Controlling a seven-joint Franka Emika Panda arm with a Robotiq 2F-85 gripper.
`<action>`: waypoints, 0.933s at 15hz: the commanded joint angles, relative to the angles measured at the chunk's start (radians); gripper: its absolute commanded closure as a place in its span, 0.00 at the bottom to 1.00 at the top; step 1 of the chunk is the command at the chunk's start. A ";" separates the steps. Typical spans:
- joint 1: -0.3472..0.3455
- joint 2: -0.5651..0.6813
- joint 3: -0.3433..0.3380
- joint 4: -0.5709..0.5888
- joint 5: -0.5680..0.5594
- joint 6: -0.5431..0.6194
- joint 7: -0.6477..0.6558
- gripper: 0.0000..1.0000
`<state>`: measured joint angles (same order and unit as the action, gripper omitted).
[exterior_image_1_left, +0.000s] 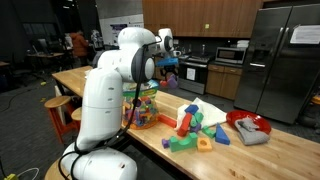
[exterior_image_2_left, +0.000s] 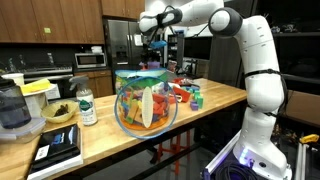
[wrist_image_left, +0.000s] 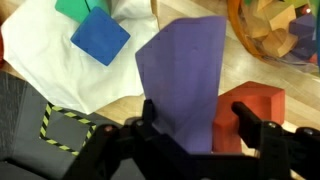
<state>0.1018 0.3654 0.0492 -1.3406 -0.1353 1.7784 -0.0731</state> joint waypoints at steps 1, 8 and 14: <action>0.027 0.015 0.002 0.108 -0.037 -0.080 0.030 0.47; 0.081 -0.012 0.002 0.180 -0.080 -0.124 0.069 0.47; 0.137 -0.042 0.012 0.168 -0.102 -0.121 0.085 0.47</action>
<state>0.2109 0.3546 0.0561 -1.1576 -0.2041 1.6740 -0.0087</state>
